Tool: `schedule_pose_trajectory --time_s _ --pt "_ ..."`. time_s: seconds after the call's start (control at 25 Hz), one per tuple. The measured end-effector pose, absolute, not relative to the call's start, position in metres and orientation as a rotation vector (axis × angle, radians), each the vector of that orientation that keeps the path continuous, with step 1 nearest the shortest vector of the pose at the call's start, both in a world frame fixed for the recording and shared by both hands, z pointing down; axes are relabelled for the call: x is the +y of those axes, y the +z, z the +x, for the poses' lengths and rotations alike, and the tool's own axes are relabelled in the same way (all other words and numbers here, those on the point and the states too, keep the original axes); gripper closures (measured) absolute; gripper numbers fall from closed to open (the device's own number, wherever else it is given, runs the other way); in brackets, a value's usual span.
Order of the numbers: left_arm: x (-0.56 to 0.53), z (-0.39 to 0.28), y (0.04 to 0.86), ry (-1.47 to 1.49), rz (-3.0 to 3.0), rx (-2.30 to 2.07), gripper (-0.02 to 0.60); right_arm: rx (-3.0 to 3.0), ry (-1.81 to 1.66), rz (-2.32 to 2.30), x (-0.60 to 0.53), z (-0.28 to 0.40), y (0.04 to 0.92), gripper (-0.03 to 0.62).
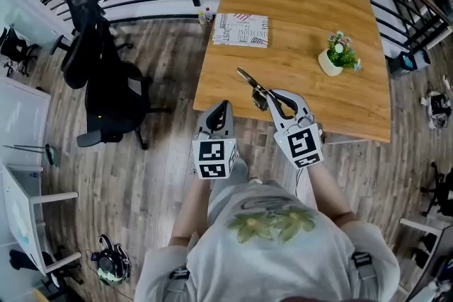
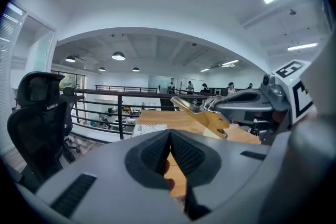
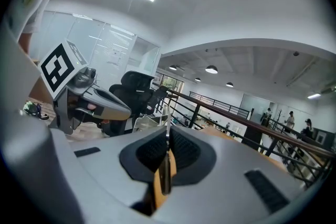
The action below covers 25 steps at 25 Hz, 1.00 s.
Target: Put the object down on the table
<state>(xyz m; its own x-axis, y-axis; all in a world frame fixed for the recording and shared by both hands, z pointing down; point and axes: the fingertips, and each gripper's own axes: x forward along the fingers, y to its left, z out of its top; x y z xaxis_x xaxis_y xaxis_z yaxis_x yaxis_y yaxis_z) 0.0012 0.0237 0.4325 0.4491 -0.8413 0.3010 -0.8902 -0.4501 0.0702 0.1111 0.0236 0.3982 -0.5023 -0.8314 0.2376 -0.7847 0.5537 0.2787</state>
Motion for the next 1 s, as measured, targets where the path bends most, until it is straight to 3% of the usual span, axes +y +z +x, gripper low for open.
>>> schedule_pose_trajectory --time_s 0.52,1.0 --pt "-0.076 -0.051 0.424 0.288 2.461 -1.535 0.565 -2.418 -0.333 1.333 -0.09 0.073 0.363 0.586" --pt "-0.122 -0.084 0.43 0.289 2.467 -1.528 0.565 -2.376 -0.319 1.336 -0.13 0.049 0.381 0.586"
